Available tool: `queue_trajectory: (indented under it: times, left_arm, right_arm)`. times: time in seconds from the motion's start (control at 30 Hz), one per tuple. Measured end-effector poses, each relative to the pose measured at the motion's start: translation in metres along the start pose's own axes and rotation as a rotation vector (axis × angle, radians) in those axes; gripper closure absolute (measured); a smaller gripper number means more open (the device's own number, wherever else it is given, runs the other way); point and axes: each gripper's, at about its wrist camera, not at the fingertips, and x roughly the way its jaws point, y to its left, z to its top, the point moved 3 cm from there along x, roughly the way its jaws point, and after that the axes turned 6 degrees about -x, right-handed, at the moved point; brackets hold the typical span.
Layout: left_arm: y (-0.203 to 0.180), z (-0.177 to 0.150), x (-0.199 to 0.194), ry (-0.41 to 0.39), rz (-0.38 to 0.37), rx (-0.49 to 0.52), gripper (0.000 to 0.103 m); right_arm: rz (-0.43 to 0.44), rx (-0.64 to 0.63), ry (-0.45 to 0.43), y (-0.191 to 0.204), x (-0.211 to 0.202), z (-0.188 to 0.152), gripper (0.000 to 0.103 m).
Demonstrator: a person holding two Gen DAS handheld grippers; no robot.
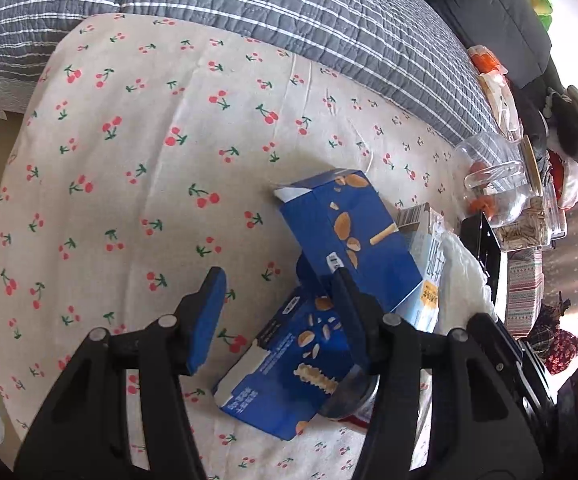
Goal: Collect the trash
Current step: 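Grasp the blue snack box with the left tool while the right tool grasps the white tissue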
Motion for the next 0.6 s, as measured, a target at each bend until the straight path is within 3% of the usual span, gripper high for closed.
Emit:
queue_trajectory:
  times: [0.27,0.43,0.5,0.57,0.6]
  left_arm:
    - [-0.008,0.006,-0.005,-0.003,-0.152,-0.078,0.044]
    - [-0.015,0.005,0.011,-0.004,-0.099,-0.059,0.044]
    - [-0.017,0.004,0.014,-0.019,-0.095,-0.06,0.062]
    - [-0.019,0.005,0.015,-0.034,-0.089,-0.043,0.091]
    - [-0.02,0.005,0.013,-0.05,-0.083,-0.028,0.094]
  right_arm:
    - [-0.035,0.034,-0.019,-0.018,-0.015,0.005,0.096]
    - [-0.05,0.058,-0.054,-0.029,-0.032,0.006,0.096]
    - [-0.05,0.057,-0.058,-0.029,-0.034,0.005,0.096]
    - [-0.045,0.056,-0.053,-0.028,-0.034,0.003,0.096]
    - [-0.044,0.057,-0.05,-0.029,-0.033,0.002,0.096]
